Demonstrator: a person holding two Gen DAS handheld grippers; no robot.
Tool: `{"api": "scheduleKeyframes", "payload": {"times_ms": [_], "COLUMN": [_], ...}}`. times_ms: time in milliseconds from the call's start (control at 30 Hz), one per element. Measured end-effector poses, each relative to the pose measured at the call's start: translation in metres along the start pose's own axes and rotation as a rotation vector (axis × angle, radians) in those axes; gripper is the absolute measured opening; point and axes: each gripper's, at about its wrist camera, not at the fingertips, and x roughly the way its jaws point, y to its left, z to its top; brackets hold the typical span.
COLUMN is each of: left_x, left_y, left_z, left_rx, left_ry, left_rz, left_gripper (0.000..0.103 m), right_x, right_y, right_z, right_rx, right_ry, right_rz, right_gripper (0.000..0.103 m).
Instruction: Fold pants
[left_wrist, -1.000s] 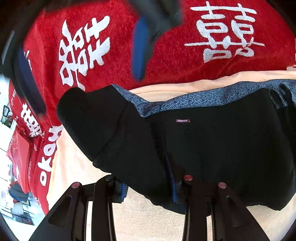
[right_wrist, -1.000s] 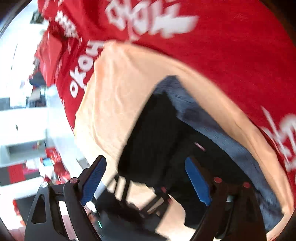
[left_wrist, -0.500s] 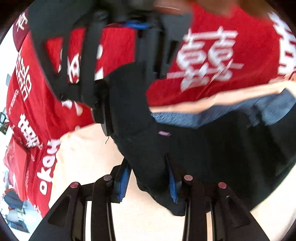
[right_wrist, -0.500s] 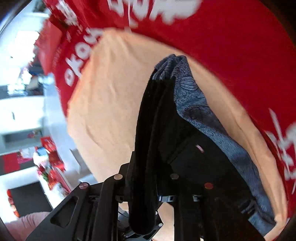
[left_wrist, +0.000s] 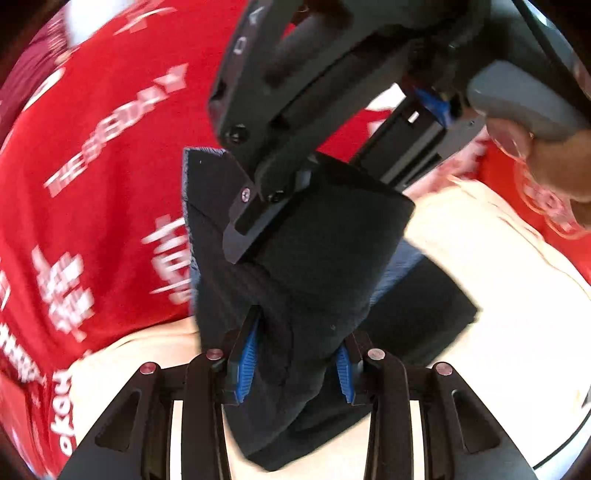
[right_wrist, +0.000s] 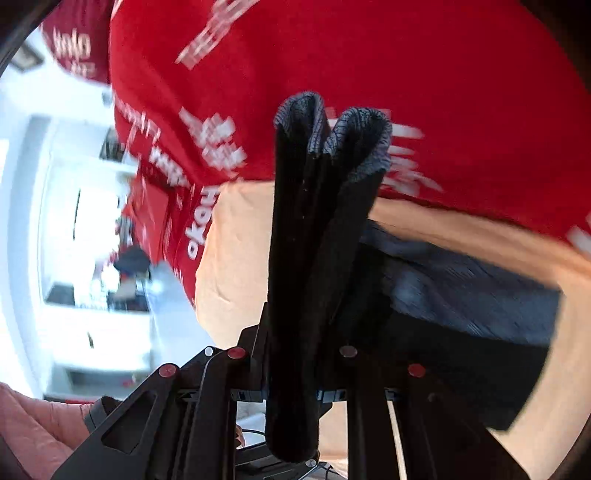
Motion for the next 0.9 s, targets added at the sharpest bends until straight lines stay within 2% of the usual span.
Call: {"api": "scheduleKeyframes", "payload": {"times_ms": [133,200,333,400,467,567,600,700,767,833,900], "left_x": [0.031,0.049,0.078,0.083,0.083,0.074,0.069,0.052,0.043,0.036,0.033], "left_y": [-0.063,-0.087,-0.121,-0.126,-0.124,-0.109,-0.103,-0.084,-0.068,-0.053,-0.038], "left_z": [0.010,0.007,-0.005,-0.008,-0.010,-0.015,-0.015,-0.016,-0.017,-0.018,-0.019], "left_rx": [0.084,0.112,0.160,0.176,0.191,0.153,0.135,0.076,0.033,-0.011,-0.046], "left_ry": [0.060,0.103,0.178,0.187,0.192,0.223,0.233,0.258,0.270,0.282,0.291], "left_rz": [-0.055,-0.070,-0.052,-0.040,-0.035,-0.072,-0.086,-0.120,-0.107,-0.087,-0.064], "left_gripper": [0.037,0.037,0.037,0.038,0.045,0.056,0.056,0.056,0.056,0.056,0.056], "right_x": [-0.036,-0.039,-0.013,0.004,0.009,0.007,0.006,0.003,-0.003,-0.006,-0.014], "right_y": [-0.079,-0.117,-0.177,-0.188,-0.193,-0.197,-0.194,-0.182,-0.175,-0.168,-0.170], "right_z": [-0.034,-0.047,-0.074,-0.082,-0.088,-0.091,-0.090,-0.086,-0.088,-0.092,-0.100], "right_rx": [0.132,0.194,0.300,0.318,0.332,0.327,0.324,0.302,0.283,0.265,0.256], "right_ry": [-0.061,-0.065,-0.069,-0.072,-0.080,-0.088,-0.087,-0.078,-0.065,-0.045,-0.035], "right_rz": [0.014,0.013,0.025,0.026,0.035,0.023,0.010,-0.068,-0.154,-0.260,-0.329], "right_gripper": [0.019,0.019,0.019,0.020,0.025,0.030,0.032,0.039,0.043,0.054,0.057]}}
